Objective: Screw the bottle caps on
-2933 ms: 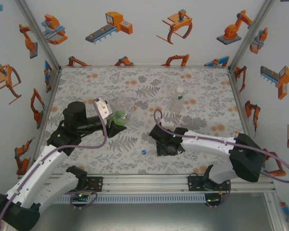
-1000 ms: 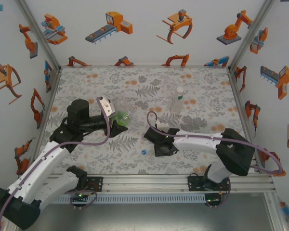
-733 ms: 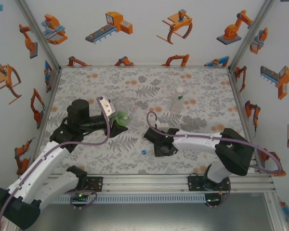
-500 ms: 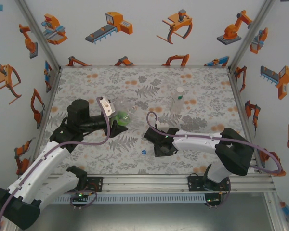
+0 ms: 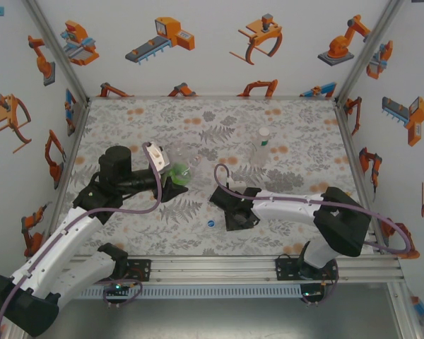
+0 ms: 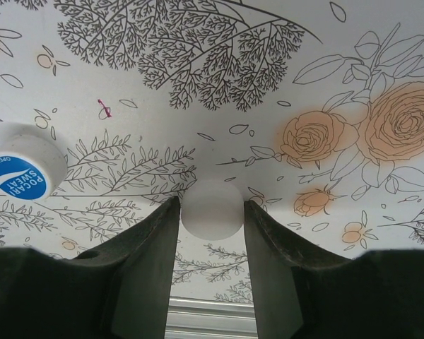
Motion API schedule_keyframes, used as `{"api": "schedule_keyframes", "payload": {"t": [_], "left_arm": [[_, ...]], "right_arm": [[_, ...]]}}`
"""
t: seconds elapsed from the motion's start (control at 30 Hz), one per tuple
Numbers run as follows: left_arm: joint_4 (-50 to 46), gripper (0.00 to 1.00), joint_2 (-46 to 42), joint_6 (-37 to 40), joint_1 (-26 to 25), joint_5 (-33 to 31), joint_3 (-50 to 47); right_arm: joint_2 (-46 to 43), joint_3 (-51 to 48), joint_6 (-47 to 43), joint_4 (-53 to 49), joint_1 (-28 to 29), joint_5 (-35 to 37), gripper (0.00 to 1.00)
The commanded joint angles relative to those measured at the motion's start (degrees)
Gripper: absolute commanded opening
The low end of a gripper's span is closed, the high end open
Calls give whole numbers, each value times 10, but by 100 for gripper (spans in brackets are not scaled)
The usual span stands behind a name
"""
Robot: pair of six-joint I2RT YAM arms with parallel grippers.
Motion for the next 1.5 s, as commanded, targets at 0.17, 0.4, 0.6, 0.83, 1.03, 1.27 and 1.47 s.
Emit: {"api": "schedule_keyframes", "payload": {"t": [0.17,0.4,0.6,0.83,1.03,1.27,1.47], "left_arm": [[-3,0,1,2,-2,9,20],[-5,0,2,7,-2,10,20],[-22,0,7,23,-8,7,25],[-52,0,28,59,-25,-5,32],[-89,0,44,150,-48,24,26],[-107,0,31,220,-77,24,8],[-103,0,7,252,-82,49,-3]], "right_arm": [[6,12,-4,-16,5,1,40],[-9,10,-9,-17,6,9,33],[-73,-2,-79,19,2,-2,30],[-164,4,-232,72,-21,-56,27],[-242,-1,-343,148,-88,-174,24],[-313,41,-507,162,-115,-294,21],[-375,54,-589,182,-115,-331,16]]}}
